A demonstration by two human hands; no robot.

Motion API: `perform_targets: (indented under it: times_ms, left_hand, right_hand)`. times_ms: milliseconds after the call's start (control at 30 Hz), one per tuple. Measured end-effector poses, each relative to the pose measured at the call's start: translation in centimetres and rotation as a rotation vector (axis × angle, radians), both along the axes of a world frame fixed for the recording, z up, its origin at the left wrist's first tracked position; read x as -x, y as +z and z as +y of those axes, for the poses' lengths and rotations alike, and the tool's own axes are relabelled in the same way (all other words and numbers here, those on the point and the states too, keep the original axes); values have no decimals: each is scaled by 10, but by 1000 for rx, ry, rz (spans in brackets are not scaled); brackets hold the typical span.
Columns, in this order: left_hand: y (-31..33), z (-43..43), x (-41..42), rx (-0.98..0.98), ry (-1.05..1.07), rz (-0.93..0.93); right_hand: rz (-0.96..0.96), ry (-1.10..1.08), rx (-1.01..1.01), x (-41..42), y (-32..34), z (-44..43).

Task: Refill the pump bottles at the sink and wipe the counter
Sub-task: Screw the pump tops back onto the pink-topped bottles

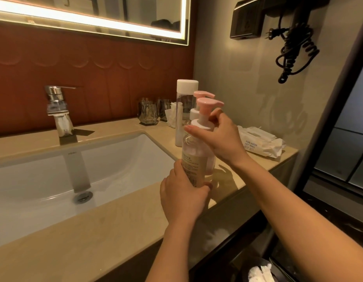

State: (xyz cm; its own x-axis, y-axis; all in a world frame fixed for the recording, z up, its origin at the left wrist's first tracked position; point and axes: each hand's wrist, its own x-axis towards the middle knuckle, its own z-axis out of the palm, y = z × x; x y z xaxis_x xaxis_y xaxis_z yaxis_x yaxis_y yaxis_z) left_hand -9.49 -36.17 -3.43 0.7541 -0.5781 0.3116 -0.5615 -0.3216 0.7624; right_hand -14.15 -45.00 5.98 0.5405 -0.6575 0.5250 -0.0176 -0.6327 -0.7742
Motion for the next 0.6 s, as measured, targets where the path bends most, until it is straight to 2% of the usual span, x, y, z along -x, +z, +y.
perform_targets:
  times_ms: [100,167,300,400,500,600]
  left_hand:
    - [0,0,0,-8,-3,8]
    - [0,0,0,-6,0,5]
    - [0,0,0,5,-3,-1]
    - [0,0,0,7,-3,1]
    - [1,0,1,7,-7,3]
    - [0,0,0,6,-6,8]
  right_hand:
    - [72,-109,89,-3,-1,0]
    - [111,-94,116,-1,0,-2]
    - [-4,238,-92,9,4,-4]
    - [62,364,-167,10,5,-13]
    - [59,347,-173,10,4,-12]
    - [17,224,-87,7,3,-10]
